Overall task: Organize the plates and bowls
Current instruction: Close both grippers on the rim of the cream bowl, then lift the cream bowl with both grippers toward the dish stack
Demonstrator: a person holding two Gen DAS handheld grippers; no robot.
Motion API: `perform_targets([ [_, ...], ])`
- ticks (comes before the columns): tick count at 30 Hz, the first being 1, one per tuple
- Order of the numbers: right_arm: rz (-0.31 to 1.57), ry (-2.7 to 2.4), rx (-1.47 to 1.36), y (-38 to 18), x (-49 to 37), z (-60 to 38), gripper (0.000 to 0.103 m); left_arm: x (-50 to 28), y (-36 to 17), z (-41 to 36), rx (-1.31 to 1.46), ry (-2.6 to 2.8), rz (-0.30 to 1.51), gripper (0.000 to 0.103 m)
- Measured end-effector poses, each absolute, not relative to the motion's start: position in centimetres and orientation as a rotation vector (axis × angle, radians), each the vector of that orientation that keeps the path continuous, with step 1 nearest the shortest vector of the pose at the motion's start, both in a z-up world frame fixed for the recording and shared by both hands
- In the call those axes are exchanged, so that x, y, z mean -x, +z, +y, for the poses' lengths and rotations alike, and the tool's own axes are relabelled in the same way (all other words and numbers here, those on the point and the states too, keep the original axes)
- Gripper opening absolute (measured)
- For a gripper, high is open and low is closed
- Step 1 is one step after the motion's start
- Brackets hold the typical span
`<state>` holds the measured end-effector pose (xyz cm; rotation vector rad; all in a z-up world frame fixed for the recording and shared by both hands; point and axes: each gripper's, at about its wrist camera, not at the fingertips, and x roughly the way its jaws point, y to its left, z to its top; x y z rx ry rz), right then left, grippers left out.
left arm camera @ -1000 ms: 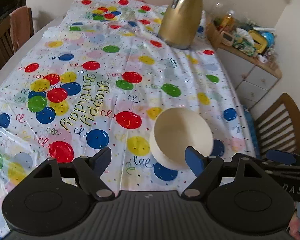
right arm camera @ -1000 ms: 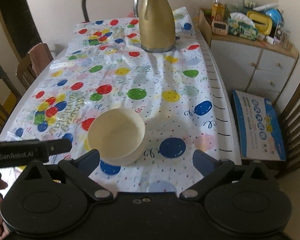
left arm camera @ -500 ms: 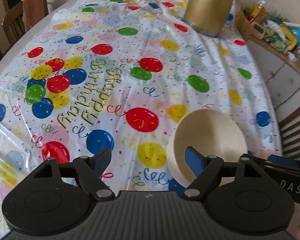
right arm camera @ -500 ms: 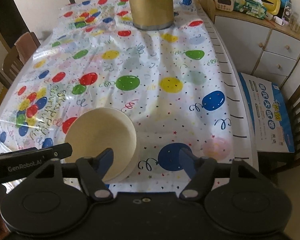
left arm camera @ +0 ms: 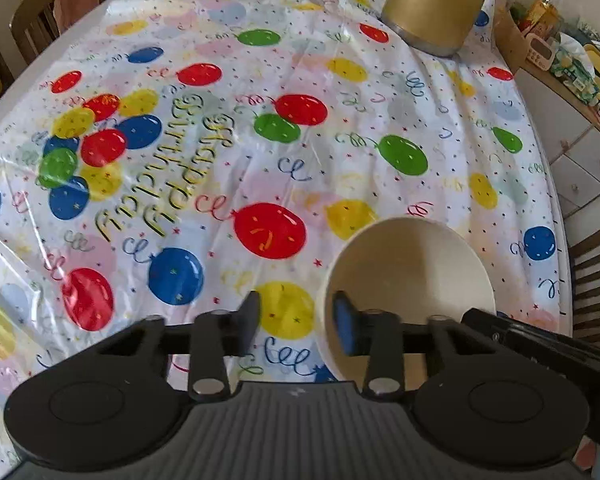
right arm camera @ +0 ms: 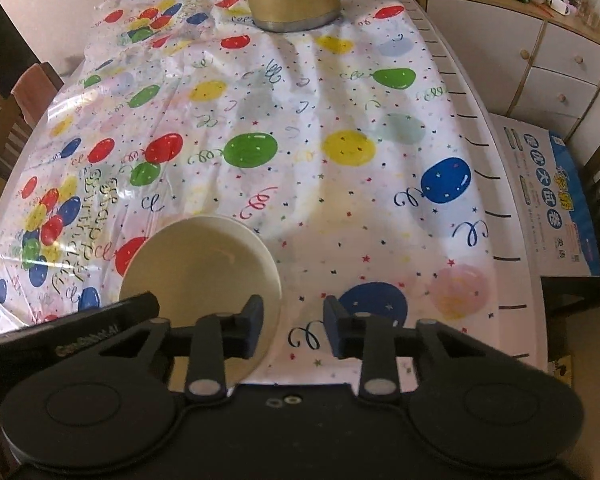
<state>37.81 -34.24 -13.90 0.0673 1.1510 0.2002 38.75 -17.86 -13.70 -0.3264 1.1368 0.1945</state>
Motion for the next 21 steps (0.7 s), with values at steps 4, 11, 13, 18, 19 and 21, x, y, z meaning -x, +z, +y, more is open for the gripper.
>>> perform_targets([
  [4, 1.149, 0.217, -0.106, -14.0, -37.9, -34.5, 0.010, -38.7, -13.8, -18.1, 0.328, 0.181, 1.128, 0.019],
  [11, 1.141, 0.235, -0.104, -13.8, -37.5, -34.2, 0.005, -38.1, -13.1, -18.6, 0.323, 0.136, 1.106, 0.011],
  [13, 1.140, 0.233, -0.107, -13.6, -37.2, -34.3, 0.004, -37.9, -13.0, -18.7, 0.315, 0.133, 1.106, 0.011],
  [18, 1.132, 0.235, -0.098, -13.0, -36.1, -34.2, 0.005, -36.7, -12.7, -18.6, 0.325, 0.123, 1.107, 0.011],
  [19, 1.127, 0.234, -0.094, -12.8, -35.8, -34.2, 0.005, -36.4, -12.4, -18.7, 0.323, 0.117, 1.102, 0.011],
  [21, 1.121, 0.233, -0.097, -12.3, -35.1, -34.4, 0.005, -35.6, -11.8, -18.8, 0.315, 0.102, 1.097, 0.011],
])
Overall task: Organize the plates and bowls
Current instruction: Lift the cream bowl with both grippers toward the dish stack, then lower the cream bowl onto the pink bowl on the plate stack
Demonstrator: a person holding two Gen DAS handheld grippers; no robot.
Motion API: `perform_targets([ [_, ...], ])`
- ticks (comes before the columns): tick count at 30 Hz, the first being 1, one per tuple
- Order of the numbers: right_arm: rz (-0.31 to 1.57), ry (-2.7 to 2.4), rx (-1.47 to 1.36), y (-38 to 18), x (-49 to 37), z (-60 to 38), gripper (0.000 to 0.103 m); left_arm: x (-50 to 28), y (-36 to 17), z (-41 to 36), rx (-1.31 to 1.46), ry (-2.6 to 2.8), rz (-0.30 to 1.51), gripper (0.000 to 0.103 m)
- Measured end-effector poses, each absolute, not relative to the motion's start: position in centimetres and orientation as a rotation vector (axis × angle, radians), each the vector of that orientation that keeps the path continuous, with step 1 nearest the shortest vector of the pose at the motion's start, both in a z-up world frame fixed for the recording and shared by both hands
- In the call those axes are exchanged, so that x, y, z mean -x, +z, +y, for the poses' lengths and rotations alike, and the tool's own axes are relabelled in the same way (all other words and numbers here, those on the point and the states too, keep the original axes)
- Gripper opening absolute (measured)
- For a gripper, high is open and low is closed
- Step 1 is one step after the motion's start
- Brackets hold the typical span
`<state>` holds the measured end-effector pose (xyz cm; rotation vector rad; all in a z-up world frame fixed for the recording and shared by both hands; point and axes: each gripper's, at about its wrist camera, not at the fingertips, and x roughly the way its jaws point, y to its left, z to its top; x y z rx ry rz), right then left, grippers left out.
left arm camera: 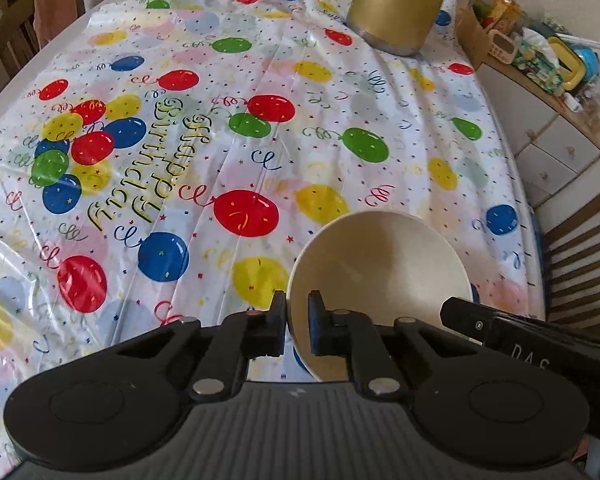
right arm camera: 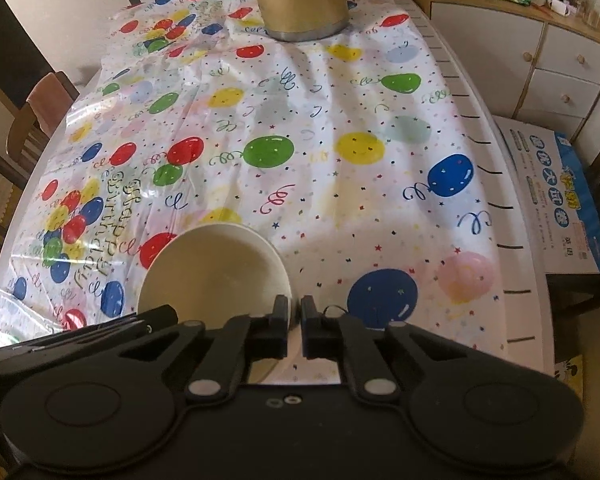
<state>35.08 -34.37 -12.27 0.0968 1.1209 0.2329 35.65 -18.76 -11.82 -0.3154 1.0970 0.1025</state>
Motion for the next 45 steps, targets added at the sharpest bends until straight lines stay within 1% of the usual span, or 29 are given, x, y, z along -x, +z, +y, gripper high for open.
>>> perform_targets([
  [7, 1.099, 0.214, -0.129, -10.0, -31.2, -34.8, 0.005, -32.1, -9.4, -18.8, 0.284, 0.061, 1.080, 0.011],
  [23, 1.048, 0.169, -0.131, -5.6, -18.5, -33.4, 0.005, -20.0, -4.8, -17.2, 0.220, -0.053, 1.053, 0.011],
  [35, 1.016, 0.146, -0.143, -3.4, -10.7, -32.4, 0.005, -12.8, -2.7, -16.4, 0.172, -0.119, 1.050, 0.011],
  [45, 1.007, 0.114, -0.170, -3.0, -5.3, -32.7, 0.005, -8.1, -2.4, -16.4, 0.137, -0.175, 1.060, 0.011],
])
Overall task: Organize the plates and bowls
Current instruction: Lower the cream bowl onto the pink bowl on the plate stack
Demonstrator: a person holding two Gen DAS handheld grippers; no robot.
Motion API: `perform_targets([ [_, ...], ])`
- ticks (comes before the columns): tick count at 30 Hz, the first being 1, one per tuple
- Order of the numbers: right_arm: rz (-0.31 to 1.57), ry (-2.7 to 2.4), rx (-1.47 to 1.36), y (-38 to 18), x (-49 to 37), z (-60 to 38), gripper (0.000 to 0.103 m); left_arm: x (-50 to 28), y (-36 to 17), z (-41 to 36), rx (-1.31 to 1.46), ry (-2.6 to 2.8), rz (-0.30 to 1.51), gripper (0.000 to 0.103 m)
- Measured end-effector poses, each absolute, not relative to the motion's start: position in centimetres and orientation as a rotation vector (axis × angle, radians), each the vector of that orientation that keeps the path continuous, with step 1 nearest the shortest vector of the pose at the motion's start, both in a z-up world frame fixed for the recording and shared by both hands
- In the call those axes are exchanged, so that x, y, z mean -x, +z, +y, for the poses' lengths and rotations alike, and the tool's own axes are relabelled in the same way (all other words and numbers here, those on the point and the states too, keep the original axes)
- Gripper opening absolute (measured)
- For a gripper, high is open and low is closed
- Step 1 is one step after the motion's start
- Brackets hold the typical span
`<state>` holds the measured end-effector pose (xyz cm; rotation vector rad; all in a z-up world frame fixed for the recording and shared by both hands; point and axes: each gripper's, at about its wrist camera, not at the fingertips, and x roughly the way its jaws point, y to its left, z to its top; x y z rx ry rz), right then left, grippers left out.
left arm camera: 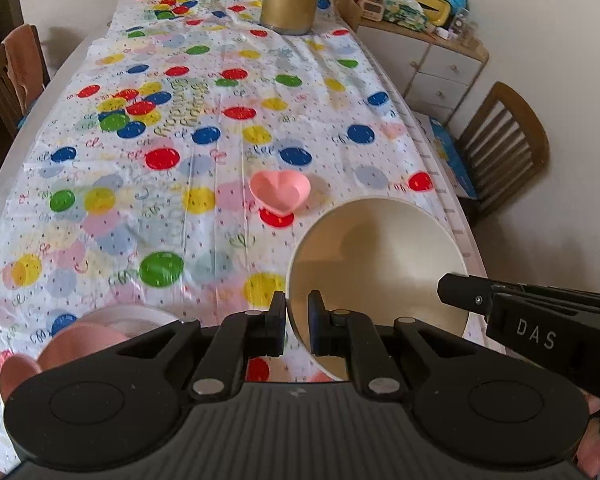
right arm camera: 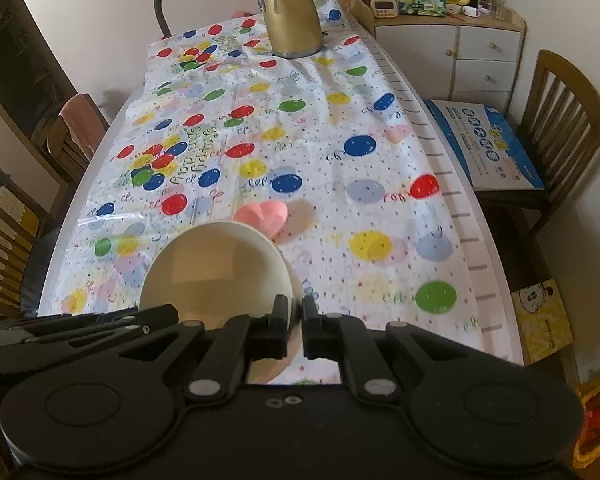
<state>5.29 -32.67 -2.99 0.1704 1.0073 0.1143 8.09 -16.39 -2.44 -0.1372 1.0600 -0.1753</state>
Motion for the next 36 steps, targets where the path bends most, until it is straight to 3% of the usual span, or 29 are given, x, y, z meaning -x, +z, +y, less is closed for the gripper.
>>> perform_targets([
  [16, 1.083, 0.067, -0.226, -6.5, 0.7, -33.7, 0.005, -3.1, -5.4, -17.3, 0.113, -0.220, 1.138, 0.011],
  [36, 1.133, 0.051, -0.242, -9.7, 1.7, -33.8, 0.005, -2.6, -8.4, -17.8, 0.096, -0.202, 1.187, 0.011],
])
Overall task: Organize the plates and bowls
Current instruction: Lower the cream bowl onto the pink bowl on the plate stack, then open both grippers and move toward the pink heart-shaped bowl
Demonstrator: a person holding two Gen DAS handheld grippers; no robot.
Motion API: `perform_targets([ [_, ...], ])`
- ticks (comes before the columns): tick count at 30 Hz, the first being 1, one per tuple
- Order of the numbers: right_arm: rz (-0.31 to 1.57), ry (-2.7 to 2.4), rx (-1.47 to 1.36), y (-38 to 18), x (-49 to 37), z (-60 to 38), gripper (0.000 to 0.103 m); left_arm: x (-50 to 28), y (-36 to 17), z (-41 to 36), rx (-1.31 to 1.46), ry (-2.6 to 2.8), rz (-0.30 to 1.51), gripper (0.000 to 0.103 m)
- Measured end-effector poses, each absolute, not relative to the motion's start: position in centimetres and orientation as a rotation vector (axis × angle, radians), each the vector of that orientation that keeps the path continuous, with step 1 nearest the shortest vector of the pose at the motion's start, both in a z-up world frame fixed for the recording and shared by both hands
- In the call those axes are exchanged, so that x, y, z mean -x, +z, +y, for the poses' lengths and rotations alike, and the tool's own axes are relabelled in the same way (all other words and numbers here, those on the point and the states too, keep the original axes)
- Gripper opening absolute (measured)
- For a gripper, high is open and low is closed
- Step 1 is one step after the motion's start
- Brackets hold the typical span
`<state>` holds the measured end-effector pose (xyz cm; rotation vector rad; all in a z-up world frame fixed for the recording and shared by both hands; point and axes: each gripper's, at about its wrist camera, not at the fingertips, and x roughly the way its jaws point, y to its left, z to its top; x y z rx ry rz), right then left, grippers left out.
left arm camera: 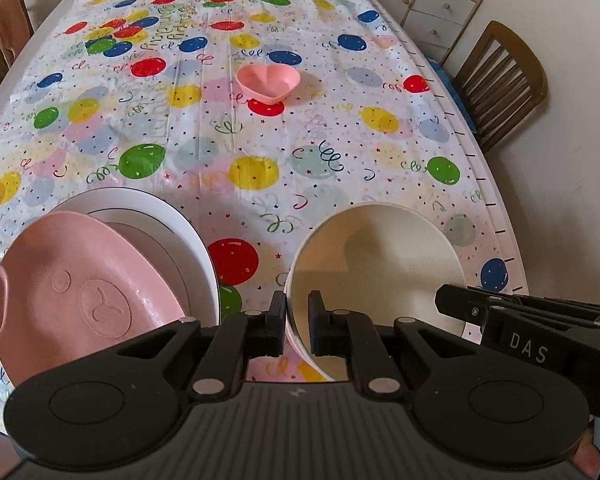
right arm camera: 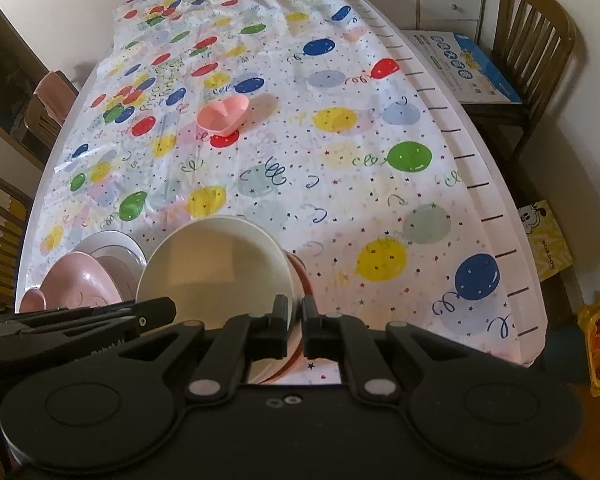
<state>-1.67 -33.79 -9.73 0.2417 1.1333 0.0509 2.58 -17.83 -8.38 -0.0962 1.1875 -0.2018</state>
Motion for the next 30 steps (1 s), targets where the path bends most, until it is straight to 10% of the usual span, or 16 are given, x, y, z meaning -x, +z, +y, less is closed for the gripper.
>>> perform_targets([
  [30, 1.086, 0.114, -0.228, -6.1, -0.2, -34.0, 0.024, -3.9, -3.8, -16.4, 0.118, -0.238, 1.071, 0.011],
])
